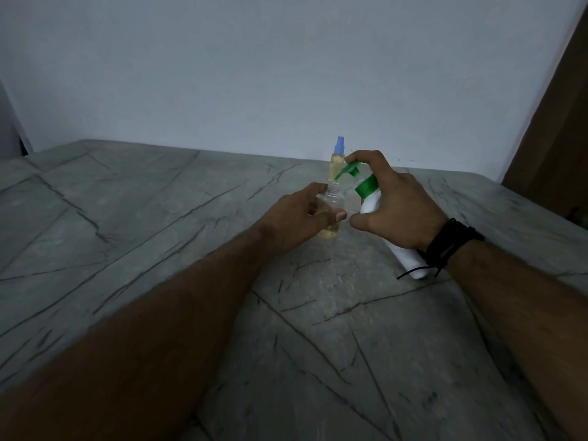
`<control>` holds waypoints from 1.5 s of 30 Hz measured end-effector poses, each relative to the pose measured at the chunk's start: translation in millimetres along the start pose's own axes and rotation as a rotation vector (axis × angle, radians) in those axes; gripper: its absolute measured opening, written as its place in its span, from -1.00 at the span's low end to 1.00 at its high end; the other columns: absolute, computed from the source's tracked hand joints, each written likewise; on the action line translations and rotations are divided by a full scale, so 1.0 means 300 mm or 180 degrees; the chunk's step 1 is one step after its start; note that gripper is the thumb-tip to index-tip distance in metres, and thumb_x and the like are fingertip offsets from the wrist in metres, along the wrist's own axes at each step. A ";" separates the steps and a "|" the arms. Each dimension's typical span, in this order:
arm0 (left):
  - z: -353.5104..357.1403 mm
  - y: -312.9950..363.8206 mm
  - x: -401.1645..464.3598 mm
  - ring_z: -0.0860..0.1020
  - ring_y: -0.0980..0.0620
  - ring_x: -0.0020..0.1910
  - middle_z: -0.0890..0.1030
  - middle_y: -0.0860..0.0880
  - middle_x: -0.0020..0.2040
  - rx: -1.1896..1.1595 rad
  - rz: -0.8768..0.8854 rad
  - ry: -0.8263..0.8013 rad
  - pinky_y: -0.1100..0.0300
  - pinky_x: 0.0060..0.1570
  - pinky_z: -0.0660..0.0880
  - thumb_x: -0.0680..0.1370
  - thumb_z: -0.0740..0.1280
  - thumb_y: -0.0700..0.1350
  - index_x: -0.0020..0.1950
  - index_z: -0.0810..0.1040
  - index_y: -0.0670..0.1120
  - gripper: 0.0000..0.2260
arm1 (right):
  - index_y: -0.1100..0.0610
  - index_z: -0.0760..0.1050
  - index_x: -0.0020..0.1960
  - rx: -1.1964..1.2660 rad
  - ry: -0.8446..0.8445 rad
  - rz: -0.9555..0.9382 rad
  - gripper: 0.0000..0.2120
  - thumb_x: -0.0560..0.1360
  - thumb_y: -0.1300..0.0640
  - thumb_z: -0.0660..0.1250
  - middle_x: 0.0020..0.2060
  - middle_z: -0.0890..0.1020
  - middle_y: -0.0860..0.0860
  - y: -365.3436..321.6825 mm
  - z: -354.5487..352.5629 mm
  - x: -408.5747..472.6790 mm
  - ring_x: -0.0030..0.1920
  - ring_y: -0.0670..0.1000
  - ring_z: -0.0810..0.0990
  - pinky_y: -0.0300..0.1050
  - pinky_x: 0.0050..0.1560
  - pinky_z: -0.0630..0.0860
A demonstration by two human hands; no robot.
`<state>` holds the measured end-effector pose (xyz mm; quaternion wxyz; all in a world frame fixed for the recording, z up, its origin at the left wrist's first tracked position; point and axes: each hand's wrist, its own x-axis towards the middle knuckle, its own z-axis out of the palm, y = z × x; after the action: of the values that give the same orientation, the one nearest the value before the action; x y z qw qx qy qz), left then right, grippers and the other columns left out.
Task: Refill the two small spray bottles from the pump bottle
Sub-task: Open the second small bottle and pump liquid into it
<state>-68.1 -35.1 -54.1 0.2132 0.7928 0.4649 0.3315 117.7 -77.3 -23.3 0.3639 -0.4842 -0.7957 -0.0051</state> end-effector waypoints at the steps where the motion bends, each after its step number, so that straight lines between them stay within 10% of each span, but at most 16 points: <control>1: 0.001 -0.001 0.001 0.45 0.19 0.06 0.56 0.05 0.27 0.0006 -0.0007 -0.0001 0.45 -0.19 0.29 0.52 0.32 0.22 0.45 0.31 0.06 -0.45 | -0.12 0.29 0.36 -0.0005 0.0010 -0.0004 -0.28 0.28 0.11 0.51 -0.33 0.52 -0.15 0.000 0.000 0.000 -0.32 -0.10 0.53 -0.23 -0.30 0.40; 45: 0.001 0.008 0.002 0.50 0.01 0.26 0.51 0.00 0.34 -0.0010 -0.0040 -0.0053 0.23 0.05 0.38 0.52 0.31 0.22 0.46 0.30 0.05 -0.44 | -0.13 0.28 0.32 0.0030 -0.0001 0.0043 -0.31 0.28 0.10 0.50 -0.22 0.62 0.00 0.011 0.001 0.004 -0.28 0.01 0.58 -0.03 -0.21 0.55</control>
<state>-66.4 -35.6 -52.5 0.2203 0.7923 0.4675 0.3242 119.9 -74.7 -23.9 0.3660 -0.4880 -0.7924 0.0011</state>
